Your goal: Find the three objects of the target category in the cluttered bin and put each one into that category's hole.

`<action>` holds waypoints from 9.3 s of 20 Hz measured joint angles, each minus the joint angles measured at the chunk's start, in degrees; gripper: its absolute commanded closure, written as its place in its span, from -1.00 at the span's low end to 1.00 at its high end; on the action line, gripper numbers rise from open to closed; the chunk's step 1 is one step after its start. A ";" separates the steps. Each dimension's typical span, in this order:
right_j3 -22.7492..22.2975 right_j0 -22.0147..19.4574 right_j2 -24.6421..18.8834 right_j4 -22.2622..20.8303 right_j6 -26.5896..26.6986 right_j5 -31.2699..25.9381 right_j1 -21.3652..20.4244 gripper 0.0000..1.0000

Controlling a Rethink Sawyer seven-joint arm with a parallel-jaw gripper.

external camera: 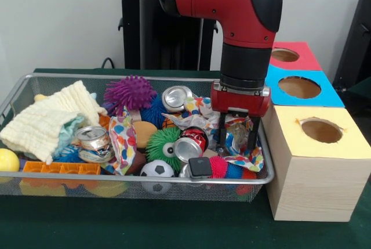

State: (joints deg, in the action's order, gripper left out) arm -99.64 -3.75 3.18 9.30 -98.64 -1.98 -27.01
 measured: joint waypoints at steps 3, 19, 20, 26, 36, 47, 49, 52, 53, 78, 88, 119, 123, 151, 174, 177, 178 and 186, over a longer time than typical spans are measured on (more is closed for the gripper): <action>0.02 0.06 0.12 0.01 0.00 0.01 0.08 -1.00; 2.89 2.01 2.18 0.02 0.00 0.22 3.35 -1.00; 3.17 2.01 2.25 0.02 0.00 0.24 3.67 -1.00; 4.73 2.03 2.71 0.02 0.00 0.21 5.30 -1.00; 5.07 2.03 2.77 0.01 0.00 0.20 5.56 -1.00; 5.53 2.16 3.14 0.01 0.00 -0.82 5.70 -1.00; 5.79 2.17 3.23 0.01 0.00 -1.48 5.71 -1.00; 6.12 2.26 3.41 0.01 0.00 -2.36 5.71 -1.00; 6.18 2.31 3.47 0.01 0.00 -2.53 5.70 -1.00; 6.25 2.62 3.92 0.01 0.00 -2.66 5.65 1.00; 6.22 2.82 4.25 -0.01 0.00 -2.71 5.52 1.00; 4.87 2.73 5.17 -0.08 0.00 -13.10 -5.05 1.00; 4.47 1.33 5.00 -1.07 0.00 -13.10 -5.63 1.00; -5.36 -12.48 4.95 -10.16 0.00 -10.95 -11.63 1.00; -8.40 -14.94 4.90 -13.36 0.00 -9.81 -10.19 -1.00; -8.40 -14.95 4.90 -14.25 0.00 -9.81 -10.18 -1.00; -8.40 -14.94 4.90 -14.40 0.00 -9.81 -10.17 -1.00; -8.40 -14.04 4.90 -14.84 0.00 -9.81 -10.21 -1.00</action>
State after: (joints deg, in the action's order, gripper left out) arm -108.03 -17.79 8.08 -5.54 -98.64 -11.78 -37.22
